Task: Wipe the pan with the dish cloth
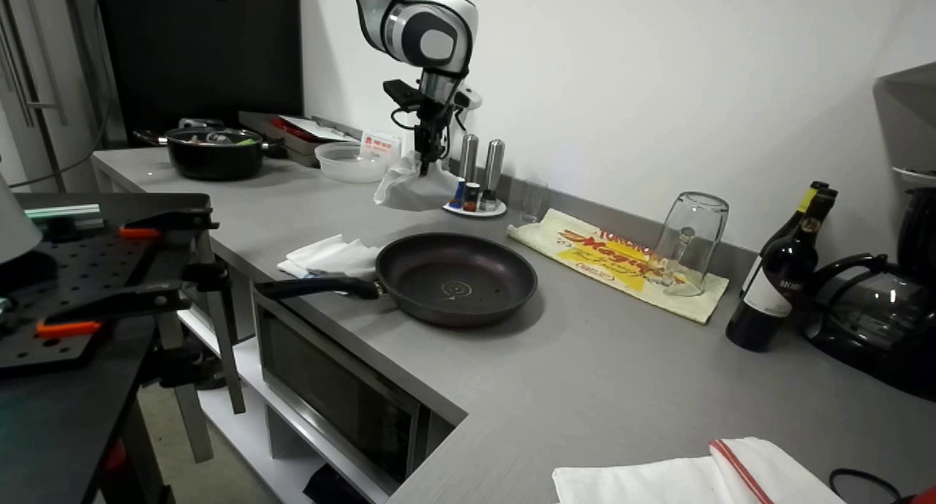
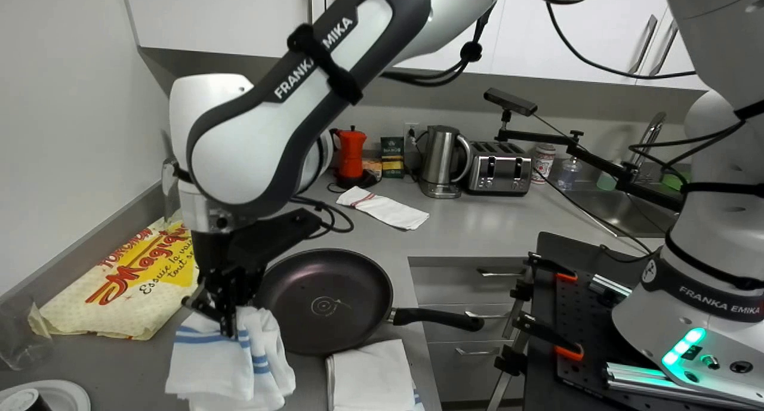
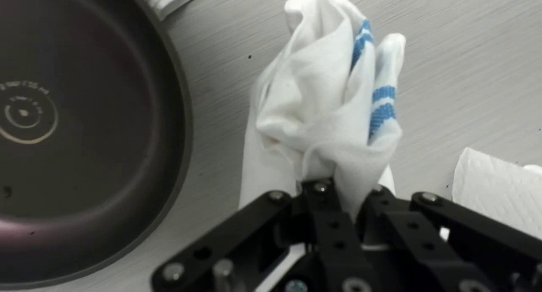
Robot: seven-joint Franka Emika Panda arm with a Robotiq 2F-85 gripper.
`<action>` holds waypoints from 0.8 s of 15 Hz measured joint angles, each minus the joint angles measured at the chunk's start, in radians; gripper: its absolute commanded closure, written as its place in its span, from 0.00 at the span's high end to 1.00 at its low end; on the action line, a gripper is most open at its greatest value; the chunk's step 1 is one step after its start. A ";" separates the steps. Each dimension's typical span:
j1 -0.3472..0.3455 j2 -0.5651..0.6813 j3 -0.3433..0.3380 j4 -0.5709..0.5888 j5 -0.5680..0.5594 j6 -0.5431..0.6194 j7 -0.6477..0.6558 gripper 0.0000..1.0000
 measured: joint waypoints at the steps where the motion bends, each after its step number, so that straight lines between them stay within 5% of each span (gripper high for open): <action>1: -0.009 -0.035 -0.016 -0.023 -0.001 -0.002 0.002 0.03; 12: -0.229 -0.341 -0.184 -0.288 -0.020 -0.011 -0.011 0.03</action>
